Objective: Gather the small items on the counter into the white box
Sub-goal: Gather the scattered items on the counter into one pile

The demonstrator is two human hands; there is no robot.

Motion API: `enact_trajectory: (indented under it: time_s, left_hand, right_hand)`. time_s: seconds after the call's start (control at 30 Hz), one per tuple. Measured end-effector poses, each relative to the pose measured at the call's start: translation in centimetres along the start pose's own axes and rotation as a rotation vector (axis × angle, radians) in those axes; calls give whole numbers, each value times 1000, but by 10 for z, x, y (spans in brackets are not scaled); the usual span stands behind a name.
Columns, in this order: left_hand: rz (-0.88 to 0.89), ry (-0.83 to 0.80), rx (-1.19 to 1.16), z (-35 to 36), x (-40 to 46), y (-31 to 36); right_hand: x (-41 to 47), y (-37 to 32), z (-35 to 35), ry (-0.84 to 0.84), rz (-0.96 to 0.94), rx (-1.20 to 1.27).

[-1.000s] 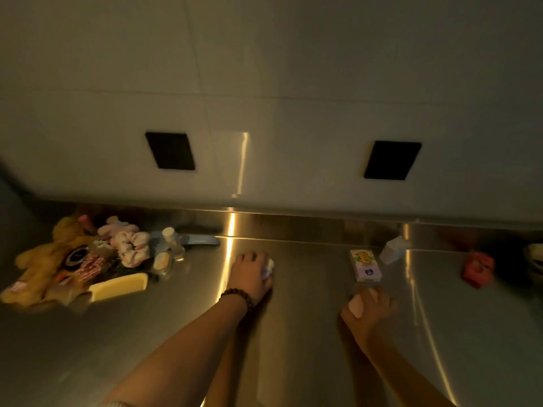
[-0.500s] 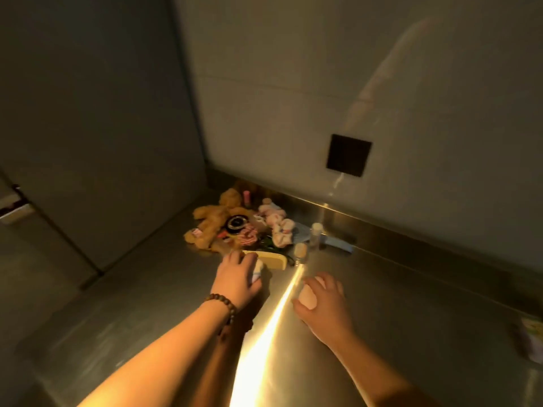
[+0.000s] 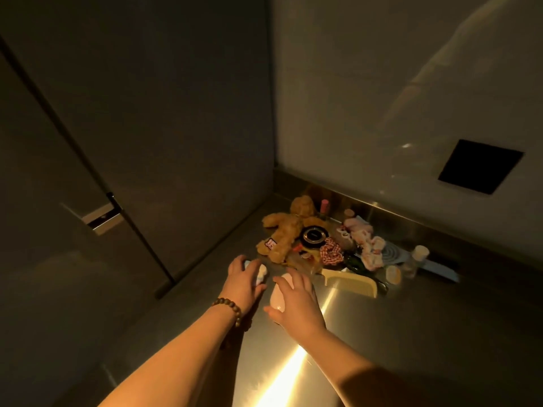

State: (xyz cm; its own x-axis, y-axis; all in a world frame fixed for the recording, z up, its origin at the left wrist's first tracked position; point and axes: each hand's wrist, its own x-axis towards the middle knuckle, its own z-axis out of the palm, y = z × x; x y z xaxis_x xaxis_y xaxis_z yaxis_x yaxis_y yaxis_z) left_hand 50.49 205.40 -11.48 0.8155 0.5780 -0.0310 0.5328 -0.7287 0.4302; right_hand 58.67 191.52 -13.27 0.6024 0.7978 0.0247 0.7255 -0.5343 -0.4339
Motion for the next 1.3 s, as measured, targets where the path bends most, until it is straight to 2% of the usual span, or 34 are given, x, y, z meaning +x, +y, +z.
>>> enact_trajectory:
  time_s: [0.17, 0.37, 0.5, 0.67, 0.87, 1.1, 1.3]
  left_hand:
    - [38, -69, 16, 8, 19, -8]
    - [58, -162, 23, 8, 30, -3]
    - [54, -136, 31, 5, 17, 7]
    - [68, 63, -47, 12, -23, 44]
    - [272, 1, -21, 54, -63, 149]
    - [432, -122, -15, 120, -82, 313]
    - [552, -249, -38, 172, -109, 430]
  right_hand:
    - [20, -4, 6, -2, 46, -23]
    - [29, -7, 4, -43, -4, -268]
    - [19, -5, -6, -86, -44, -177]
    - [-23, 22, -28, 46, -22, 89]
    - [-102, 110, -78, 200, 247, 177]
    - [-219, 238, -158, 355, 612, 72]
    - [-308, 314, -210, 489, 744, 27]
